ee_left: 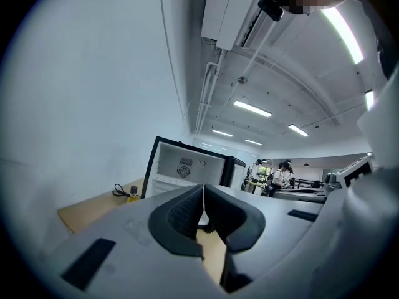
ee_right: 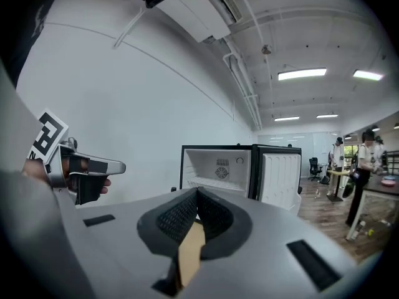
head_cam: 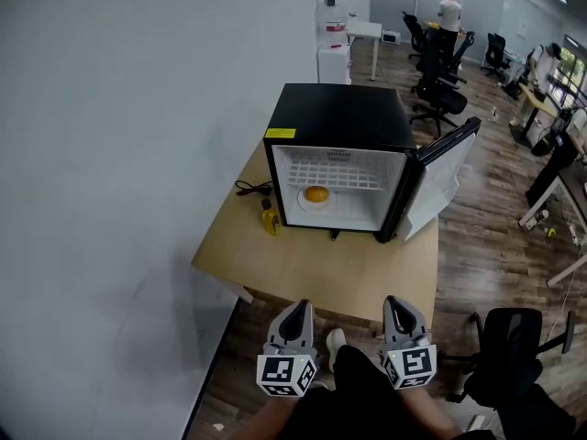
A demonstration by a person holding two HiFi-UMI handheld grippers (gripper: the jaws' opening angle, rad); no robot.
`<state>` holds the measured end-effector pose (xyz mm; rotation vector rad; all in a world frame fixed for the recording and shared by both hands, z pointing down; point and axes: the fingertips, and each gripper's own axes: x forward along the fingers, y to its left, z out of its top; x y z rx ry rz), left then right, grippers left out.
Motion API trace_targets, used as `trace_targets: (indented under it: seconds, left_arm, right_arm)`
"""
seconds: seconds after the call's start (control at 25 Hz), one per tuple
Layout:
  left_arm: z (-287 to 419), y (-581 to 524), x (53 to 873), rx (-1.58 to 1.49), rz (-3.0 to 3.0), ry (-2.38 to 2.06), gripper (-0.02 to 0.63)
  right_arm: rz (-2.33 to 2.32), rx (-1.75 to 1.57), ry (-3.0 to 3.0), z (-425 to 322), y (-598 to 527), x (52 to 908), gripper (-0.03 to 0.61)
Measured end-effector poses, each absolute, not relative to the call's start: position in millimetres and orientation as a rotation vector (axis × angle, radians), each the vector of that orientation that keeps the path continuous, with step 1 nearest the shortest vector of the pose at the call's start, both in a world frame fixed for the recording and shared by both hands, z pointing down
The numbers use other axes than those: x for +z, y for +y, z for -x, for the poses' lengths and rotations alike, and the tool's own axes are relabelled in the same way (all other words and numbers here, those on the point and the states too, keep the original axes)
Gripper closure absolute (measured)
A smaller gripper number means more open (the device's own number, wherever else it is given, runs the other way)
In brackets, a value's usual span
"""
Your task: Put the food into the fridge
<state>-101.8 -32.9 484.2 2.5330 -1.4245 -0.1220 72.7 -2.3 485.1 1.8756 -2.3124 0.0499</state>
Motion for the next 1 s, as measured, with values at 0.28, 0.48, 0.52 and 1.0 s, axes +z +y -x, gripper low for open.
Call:
trace_targets:
  seconds: [0.28, 0.48, 0.52, 1.0]
  left_arm:
    - [106, -25, 475, -0.142, -2.555, -1.440, 0.594]
    - [115, -28, 470, -0.129, -2.545, -1.496, 0.594]
    - [118, -29, 468, -0.125, -2.546, -1.507, 0.594]
    - [125, -49, 462, -0.109, -2.537, -1.523, 0.594]
  right_arm:
    - [-1.872, 0.014, -2.324, -69, 1, 469, 0.521]
    - [-1.835, 0.002, -2.343, -63, -4, 467, 0.520]
    - [-1.829, 0.002, -2.348, -61, -5, 466, 0.520]
    - [-1.858, 0.002, -2.320, -69, -26, 462, 0.520]
